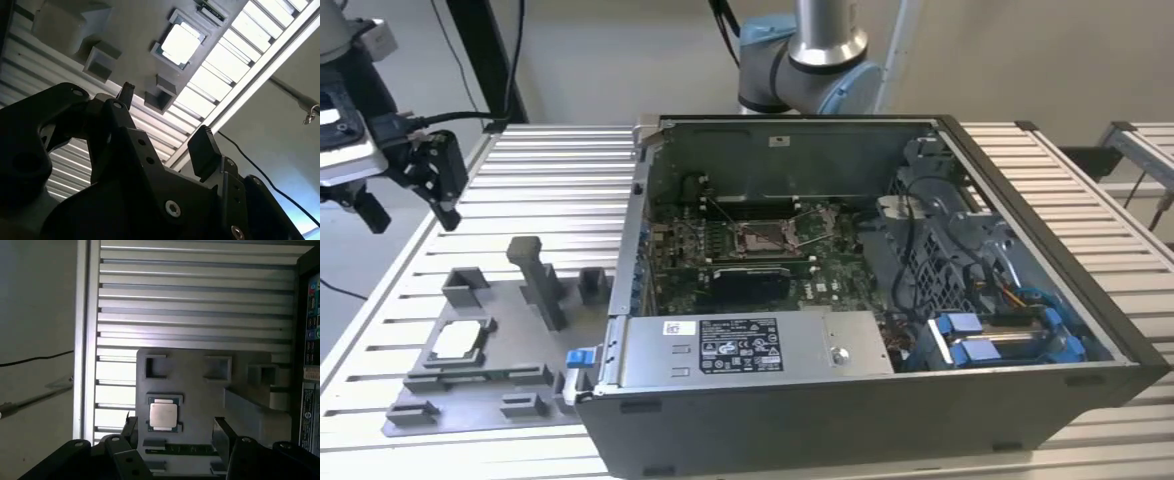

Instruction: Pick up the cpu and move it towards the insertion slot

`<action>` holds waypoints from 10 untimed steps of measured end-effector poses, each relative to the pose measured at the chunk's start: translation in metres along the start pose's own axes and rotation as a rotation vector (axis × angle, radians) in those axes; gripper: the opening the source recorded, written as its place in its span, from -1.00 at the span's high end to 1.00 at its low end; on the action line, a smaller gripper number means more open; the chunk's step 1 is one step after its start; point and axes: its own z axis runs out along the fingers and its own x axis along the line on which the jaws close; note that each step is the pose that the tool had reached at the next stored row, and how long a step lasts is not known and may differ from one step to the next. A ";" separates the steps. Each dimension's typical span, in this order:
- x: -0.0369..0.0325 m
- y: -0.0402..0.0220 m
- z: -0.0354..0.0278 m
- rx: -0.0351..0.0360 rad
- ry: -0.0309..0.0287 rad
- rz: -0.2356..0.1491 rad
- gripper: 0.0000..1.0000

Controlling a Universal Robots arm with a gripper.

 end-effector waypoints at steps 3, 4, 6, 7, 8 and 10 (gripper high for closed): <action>0.0032 -0.0002 0.0054 -0.0001 -0.0001 0.000 -1.00; 0.0036 -0.0003 0.0073 -0.0001 -0.0003 0.000 -1.00; 0.0036 -0.0005 0.0108 0.0000 -0.0006 0.000 -1.00; 0.0037 -0.0005 0.0127 0.0001 -0.0009 0.000 -1.00; 0.0037 -0.0005 0.0146 0.0000 -0.0012 0.000 -1.00; 0.0037 -0.0007 0.0181 0.0000 -0.0013 0.000 -1.00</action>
